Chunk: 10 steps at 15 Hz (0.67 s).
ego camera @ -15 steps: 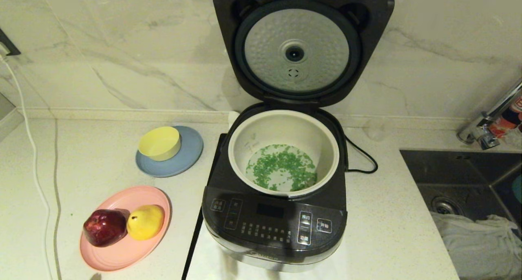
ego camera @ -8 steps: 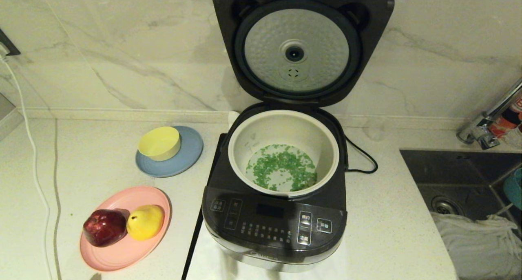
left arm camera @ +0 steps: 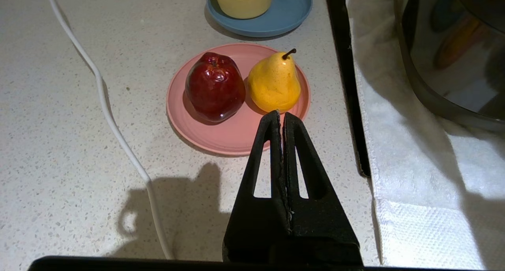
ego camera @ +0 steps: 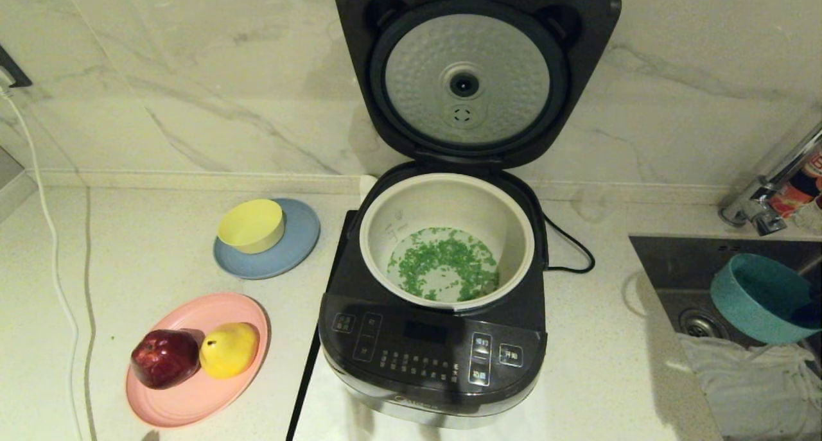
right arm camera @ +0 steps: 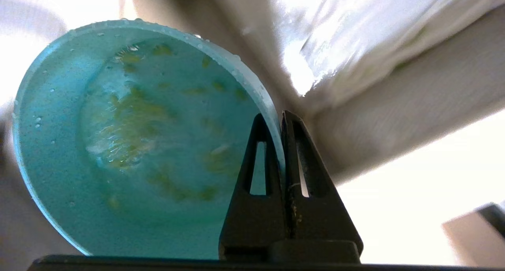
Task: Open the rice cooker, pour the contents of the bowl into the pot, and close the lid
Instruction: Fill a bowl with water from the tap, then pour the water from the bowl into the rice cooker
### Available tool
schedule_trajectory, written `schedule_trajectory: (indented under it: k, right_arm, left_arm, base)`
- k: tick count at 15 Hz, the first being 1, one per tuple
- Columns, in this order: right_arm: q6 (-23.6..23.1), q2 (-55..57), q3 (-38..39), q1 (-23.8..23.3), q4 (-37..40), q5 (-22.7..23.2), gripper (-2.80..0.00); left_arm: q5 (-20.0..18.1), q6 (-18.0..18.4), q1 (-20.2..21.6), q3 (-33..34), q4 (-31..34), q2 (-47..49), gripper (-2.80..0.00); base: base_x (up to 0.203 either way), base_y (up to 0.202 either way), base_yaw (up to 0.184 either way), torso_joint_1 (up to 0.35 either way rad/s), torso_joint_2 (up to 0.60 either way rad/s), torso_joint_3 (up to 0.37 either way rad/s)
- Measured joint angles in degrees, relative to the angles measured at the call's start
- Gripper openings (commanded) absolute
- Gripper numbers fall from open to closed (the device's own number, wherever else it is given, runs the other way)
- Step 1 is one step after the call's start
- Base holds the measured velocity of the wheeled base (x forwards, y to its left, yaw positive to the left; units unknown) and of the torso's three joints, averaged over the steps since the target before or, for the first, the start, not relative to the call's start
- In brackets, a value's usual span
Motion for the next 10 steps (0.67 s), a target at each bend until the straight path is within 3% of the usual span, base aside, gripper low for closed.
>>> schedule_trajectory:
  k: [7, 10]
  right_arm:
    - [3.68, -9.22, -9.62, 23.62, 14.41, -6.5, -2.8]
    - [6.42, -9.24, -13.93, 34.38, 15.95, -11.23, -2.8]
  left_arm:
    - [-0.01, -0.01, 0.0, 0.0, 0.0, 0.0, -2.8]
    - [-0.01, -0.02, 0.0, 0.0, -0.02, 0.0, -2.8]
  base:
    - [0.0, 0.0, 0.0, 0.0, 0.0, 0.0]
    - [0.0, 0.0, 0.0, 0.0, 0.0, 0.0]
